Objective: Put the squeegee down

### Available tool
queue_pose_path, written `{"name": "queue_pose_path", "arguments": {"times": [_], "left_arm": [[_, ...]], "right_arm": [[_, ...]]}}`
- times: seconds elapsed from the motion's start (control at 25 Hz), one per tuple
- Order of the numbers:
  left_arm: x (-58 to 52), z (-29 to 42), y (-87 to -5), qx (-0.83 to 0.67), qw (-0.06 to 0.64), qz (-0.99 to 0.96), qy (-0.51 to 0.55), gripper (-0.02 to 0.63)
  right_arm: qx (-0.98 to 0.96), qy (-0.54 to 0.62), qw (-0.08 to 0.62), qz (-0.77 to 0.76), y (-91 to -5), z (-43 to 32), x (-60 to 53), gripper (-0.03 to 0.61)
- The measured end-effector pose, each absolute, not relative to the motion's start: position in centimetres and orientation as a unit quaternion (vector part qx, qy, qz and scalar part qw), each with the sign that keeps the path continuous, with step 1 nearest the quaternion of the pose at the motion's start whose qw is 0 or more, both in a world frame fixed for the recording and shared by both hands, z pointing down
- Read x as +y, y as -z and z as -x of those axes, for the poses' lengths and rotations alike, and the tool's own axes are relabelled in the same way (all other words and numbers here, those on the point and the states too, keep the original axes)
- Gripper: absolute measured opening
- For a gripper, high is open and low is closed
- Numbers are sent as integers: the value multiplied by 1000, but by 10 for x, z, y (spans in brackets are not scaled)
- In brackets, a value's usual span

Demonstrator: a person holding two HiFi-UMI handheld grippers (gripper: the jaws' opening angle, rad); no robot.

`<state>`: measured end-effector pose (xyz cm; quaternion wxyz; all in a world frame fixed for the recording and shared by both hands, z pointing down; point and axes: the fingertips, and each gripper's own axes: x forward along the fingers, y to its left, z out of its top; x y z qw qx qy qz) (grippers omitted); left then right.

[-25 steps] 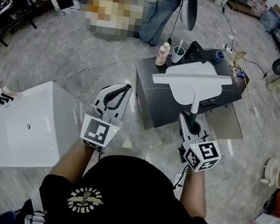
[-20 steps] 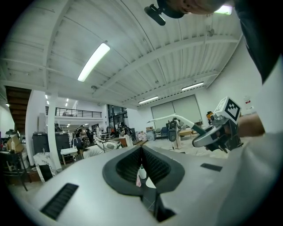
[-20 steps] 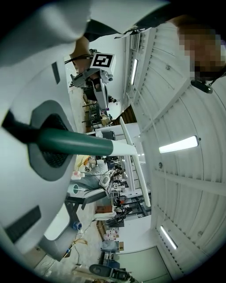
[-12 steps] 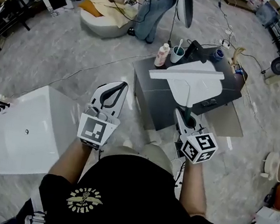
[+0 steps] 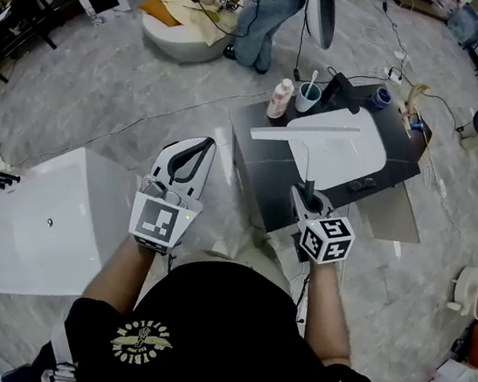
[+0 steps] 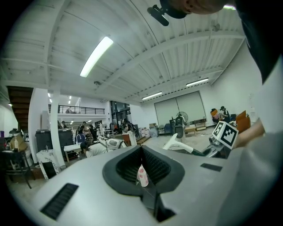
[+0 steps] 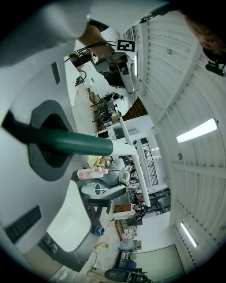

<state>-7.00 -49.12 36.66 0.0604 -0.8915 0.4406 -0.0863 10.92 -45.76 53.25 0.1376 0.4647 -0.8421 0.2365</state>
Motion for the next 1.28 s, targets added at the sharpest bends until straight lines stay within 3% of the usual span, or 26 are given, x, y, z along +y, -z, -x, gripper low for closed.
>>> {"name": "queue_pose_path", "arguments": {"times": [1.28], "left_arm": [[-604,4,-417,453,19,882,129,23]], "right_arm": [[-802,-386,274,-363,-759,-125,-510,28]]}}
